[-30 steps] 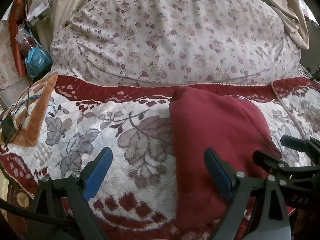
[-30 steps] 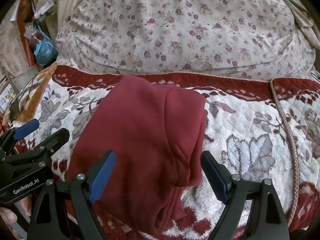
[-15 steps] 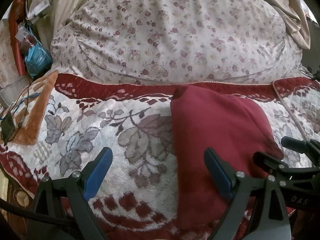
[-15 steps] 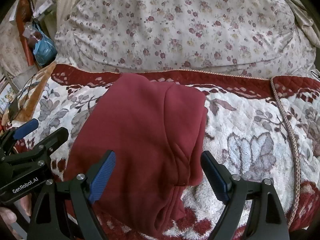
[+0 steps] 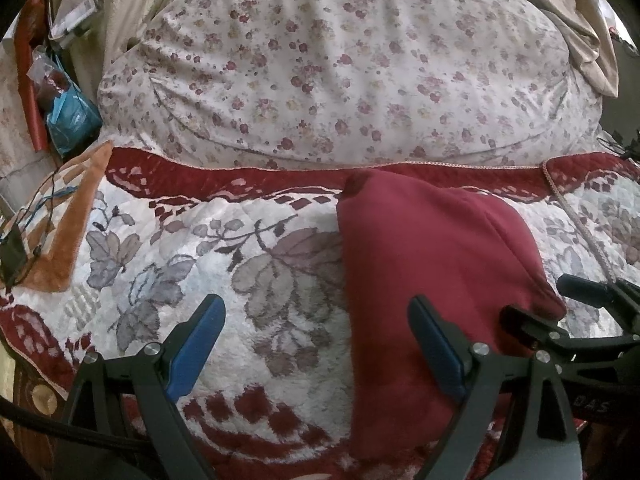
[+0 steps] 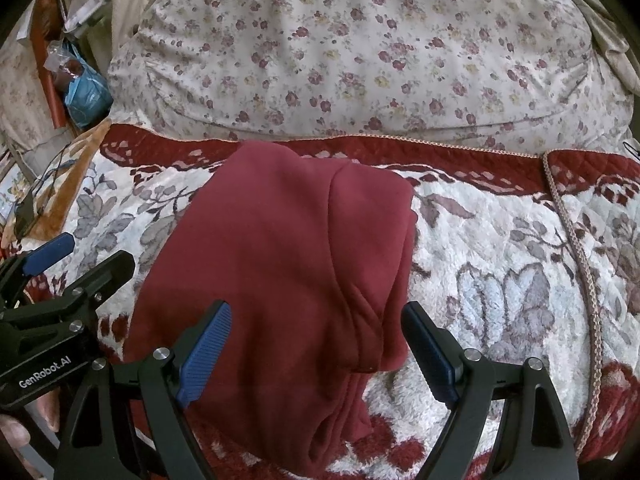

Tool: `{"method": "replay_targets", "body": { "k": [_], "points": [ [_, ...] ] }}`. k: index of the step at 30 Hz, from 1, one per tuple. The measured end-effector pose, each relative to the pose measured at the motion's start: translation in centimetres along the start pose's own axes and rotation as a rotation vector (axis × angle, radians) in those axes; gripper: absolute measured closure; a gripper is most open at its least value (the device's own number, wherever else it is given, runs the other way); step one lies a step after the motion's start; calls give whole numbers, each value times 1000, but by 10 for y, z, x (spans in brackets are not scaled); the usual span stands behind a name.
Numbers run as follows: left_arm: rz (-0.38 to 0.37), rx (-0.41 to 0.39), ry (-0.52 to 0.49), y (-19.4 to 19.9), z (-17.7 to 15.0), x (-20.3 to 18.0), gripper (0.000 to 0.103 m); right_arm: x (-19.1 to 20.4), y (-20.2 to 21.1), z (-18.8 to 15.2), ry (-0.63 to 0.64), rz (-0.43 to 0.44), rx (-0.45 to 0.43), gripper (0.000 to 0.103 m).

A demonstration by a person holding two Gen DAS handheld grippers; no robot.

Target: Fold small clothes

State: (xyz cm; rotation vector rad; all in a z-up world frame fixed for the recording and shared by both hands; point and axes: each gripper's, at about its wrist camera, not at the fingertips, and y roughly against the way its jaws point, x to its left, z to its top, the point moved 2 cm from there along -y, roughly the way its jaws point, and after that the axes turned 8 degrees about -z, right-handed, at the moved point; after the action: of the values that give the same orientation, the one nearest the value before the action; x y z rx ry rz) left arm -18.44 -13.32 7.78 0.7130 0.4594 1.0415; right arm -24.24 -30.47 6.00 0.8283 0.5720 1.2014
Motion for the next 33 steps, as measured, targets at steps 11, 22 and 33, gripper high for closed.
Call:
{"method": "replay_targets", "body": {
  "k": [11, 22, 33],
  "points": [
    [-6, 6, 2, -2, 0, -1, 11, 2, -4, 0, 5, 4, 9, 13],
    [-9, 9, 3, -3, 0, 0, 11, 3, -8, -1, 1, 3, 18, 13],
    [-16, 23, 5, -13, -4, 1, 11, 6, -16, -1, 8, 4, 33, 13]
  ]
}}
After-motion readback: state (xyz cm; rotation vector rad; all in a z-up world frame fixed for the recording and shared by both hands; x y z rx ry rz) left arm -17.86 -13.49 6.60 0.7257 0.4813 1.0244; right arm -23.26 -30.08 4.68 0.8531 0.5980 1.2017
